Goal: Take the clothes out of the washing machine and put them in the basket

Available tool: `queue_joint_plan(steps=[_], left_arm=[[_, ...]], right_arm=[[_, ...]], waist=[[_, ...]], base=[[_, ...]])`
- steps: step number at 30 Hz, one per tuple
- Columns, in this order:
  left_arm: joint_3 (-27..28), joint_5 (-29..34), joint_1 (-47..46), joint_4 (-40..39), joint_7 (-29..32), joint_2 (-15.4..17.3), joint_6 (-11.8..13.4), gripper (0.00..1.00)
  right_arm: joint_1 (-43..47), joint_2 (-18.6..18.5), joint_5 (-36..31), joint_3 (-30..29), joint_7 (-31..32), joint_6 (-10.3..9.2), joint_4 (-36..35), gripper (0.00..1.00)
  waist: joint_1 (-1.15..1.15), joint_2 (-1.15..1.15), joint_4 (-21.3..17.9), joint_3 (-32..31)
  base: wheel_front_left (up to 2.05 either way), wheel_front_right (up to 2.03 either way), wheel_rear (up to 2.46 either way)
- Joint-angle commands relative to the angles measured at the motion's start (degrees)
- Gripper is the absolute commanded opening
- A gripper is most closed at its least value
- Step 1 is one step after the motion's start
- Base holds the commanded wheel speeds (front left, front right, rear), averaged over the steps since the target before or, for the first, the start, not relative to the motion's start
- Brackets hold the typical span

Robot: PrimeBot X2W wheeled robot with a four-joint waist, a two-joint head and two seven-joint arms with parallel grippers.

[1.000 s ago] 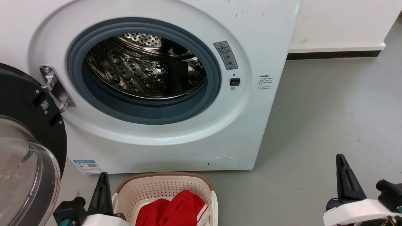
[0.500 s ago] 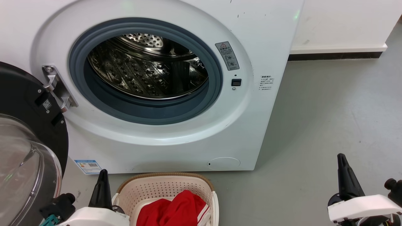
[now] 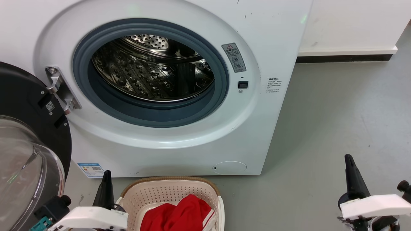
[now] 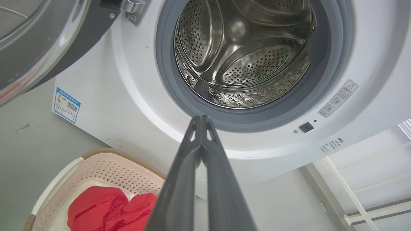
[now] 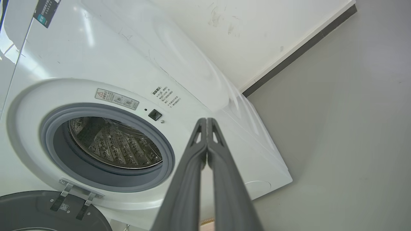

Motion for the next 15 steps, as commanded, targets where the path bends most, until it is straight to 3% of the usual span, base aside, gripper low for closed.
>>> queue_joint_plan(steps=[1,15], left_arm=[[0.3,-2.0,-1.6,-0.4,0.4,0.1,-0.3,0.0],[0.8,-12.7,-3.1,0.9,2.9,0.0,-1.2,0.0]], right_arm=[[-1.6,-0.5,2.1,-0.1,0.4,-0.01,-0.4,0.0],[-2.6,-0.5,12.4,-0.4,3.0,-0.01,0.6,0.0]], waist=[[0.0,0.0,0.0,0.0],[0.0,0.0,0.3,-0.2]], base=[[0.0,0.0,0.0],[0.0,0.0,0.0]])
